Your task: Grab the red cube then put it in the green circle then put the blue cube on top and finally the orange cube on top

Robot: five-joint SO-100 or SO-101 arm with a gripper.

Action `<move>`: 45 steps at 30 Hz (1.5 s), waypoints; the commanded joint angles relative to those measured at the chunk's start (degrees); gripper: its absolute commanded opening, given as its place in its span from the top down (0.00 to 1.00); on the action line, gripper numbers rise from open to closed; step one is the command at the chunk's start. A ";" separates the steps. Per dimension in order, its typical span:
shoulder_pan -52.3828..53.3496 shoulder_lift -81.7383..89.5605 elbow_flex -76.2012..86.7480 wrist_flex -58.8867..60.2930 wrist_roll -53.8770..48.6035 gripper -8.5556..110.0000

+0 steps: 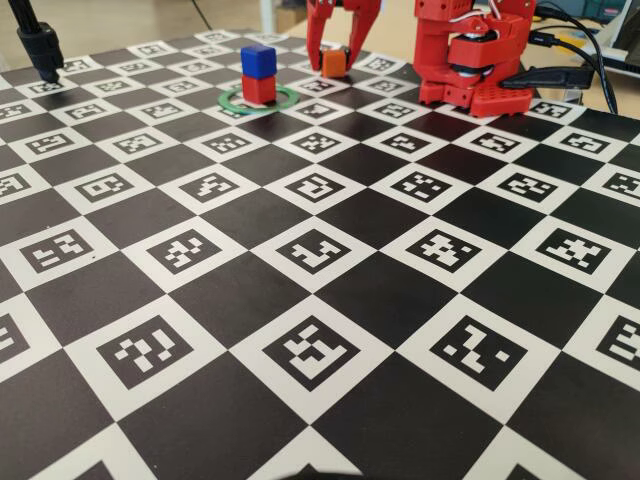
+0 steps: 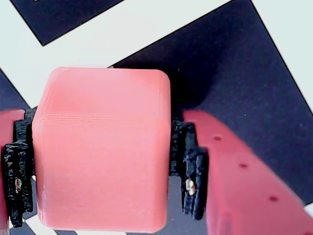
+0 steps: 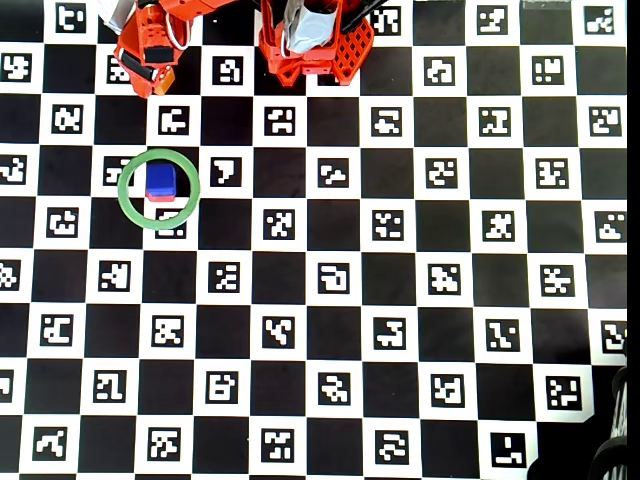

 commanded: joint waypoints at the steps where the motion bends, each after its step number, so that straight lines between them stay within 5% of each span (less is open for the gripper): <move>1: -0.62 2.99 -1.93 0.26 0.70 0.89; 30: -11.60 -2.46 -38.32 26.72 9.49 0.89; 45: -23.03 -3.78 -46.32 28.65 14.24 0.89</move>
